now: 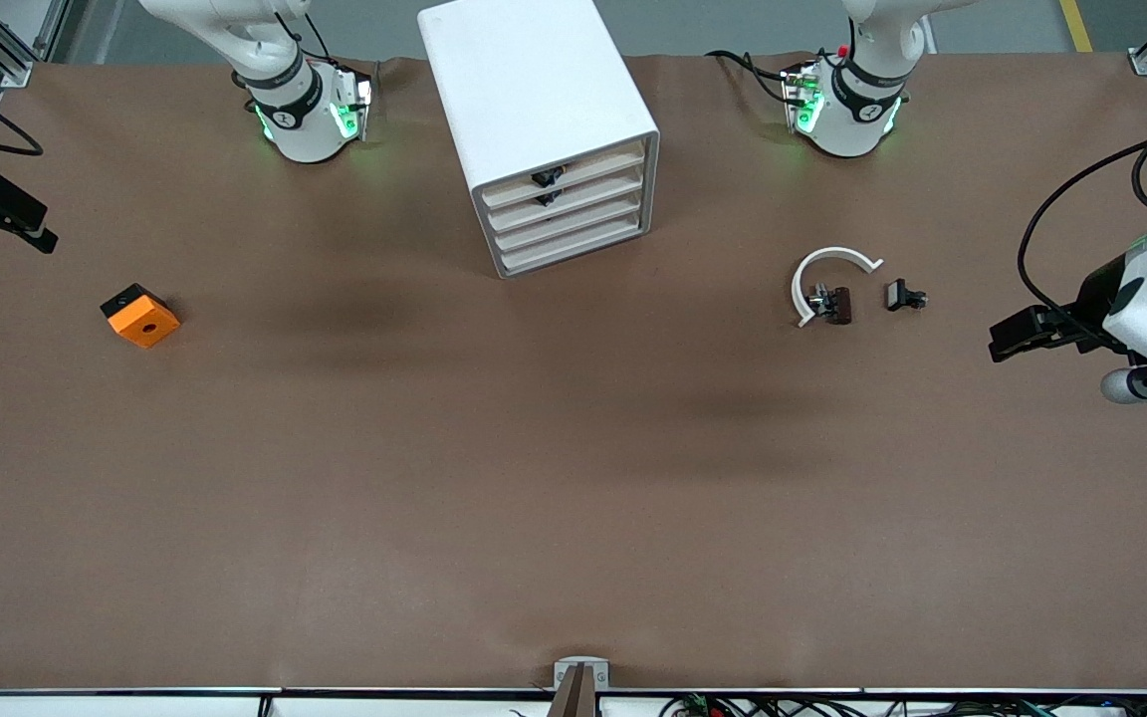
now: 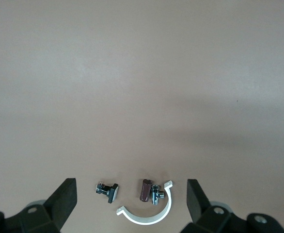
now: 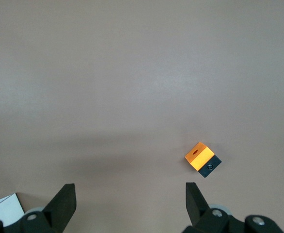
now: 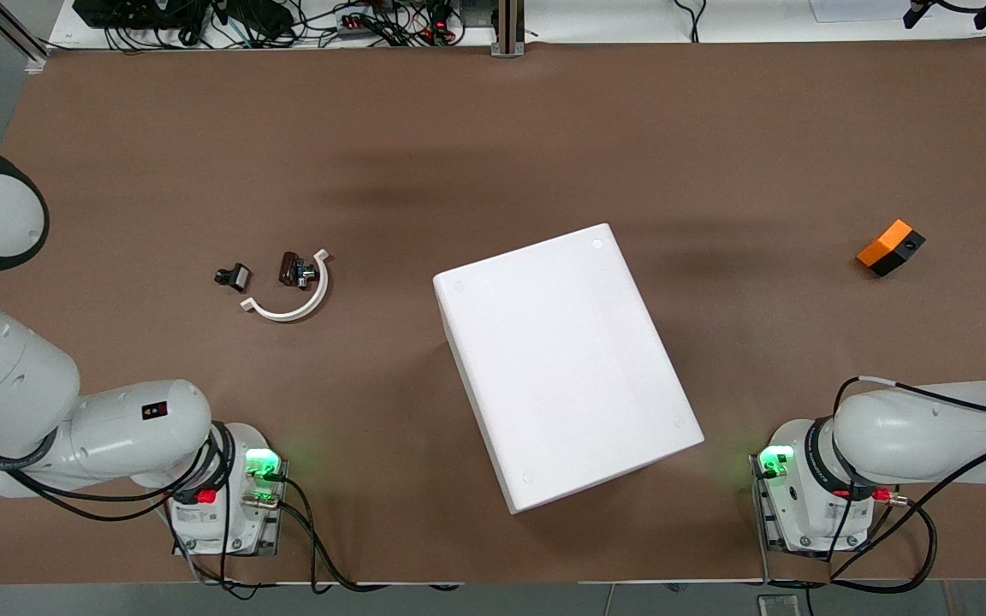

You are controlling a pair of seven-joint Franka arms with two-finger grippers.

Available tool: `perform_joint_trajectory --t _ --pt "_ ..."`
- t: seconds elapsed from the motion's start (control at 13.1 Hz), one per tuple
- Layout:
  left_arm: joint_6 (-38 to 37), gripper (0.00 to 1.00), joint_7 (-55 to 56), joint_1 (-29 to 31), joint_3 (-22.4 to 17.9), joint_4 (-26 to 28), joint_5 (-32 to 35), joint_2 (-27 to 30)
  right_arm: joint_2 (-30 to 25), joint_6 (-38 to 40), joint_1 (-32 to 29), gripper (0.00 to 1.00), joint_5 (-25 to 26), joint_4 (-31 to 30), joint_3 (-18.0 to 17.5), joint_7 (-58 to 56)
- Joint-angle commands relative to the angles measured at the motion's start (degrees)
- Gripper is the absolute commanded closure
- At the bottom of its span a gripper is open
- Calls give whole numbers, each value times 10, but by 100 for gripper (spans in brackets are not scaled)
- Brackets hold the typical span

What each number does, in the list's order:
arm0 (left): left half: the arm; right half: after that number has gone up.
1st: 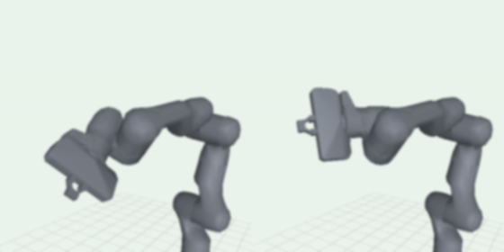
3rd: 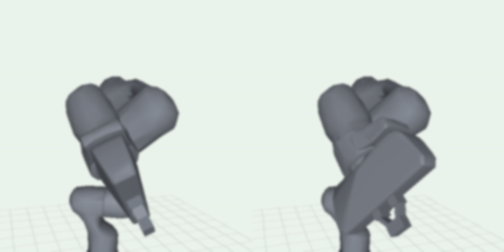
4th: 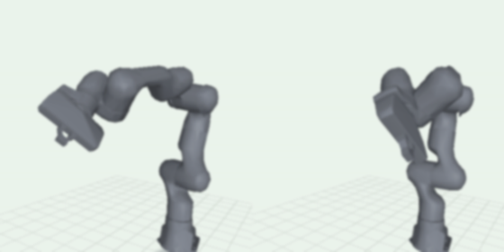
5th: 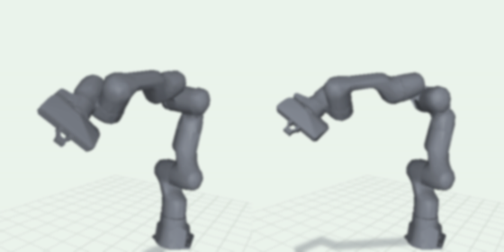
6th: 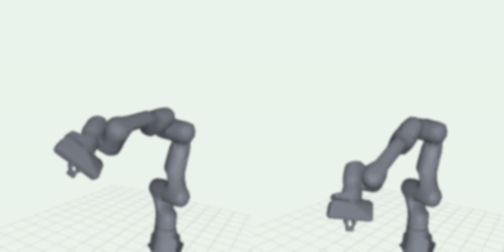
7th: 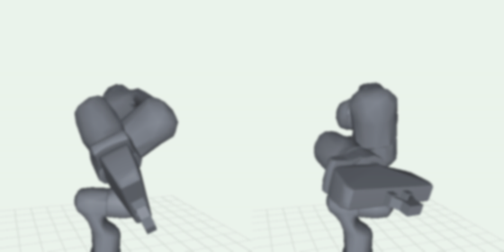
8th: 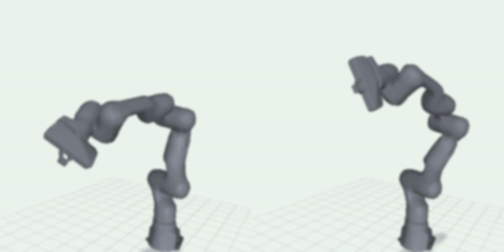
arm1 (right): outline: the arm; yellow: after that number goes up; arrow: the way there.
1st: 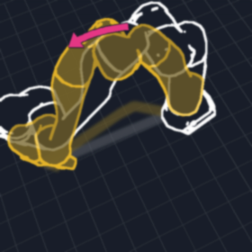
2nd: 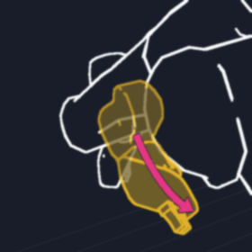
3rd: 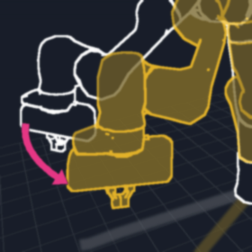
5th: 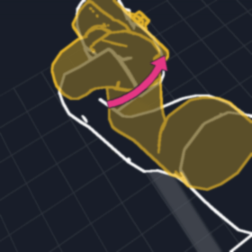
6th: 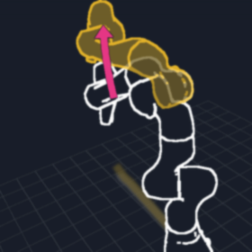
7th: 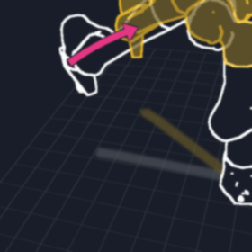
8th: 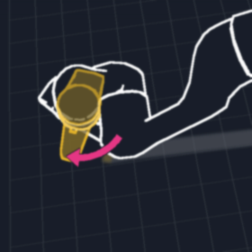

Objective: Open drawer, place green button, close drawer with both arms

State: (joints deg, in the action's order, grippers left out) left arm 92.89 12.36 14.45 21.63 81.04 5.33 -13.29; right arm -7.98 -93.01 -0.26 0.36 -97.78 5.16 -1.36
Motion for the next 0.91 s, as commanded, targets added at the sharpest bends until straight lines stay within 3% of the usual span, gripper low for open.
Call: perform_joint_trajectory --t 0.0,0.84 --pt "-10 0 -9 2 3 1 10 6 5 12 -9 0 -11 13 -4 8" --pt "-16 0 -56 28 -3 1 10 33 6 15 -1 0 -11 17 -4 6"
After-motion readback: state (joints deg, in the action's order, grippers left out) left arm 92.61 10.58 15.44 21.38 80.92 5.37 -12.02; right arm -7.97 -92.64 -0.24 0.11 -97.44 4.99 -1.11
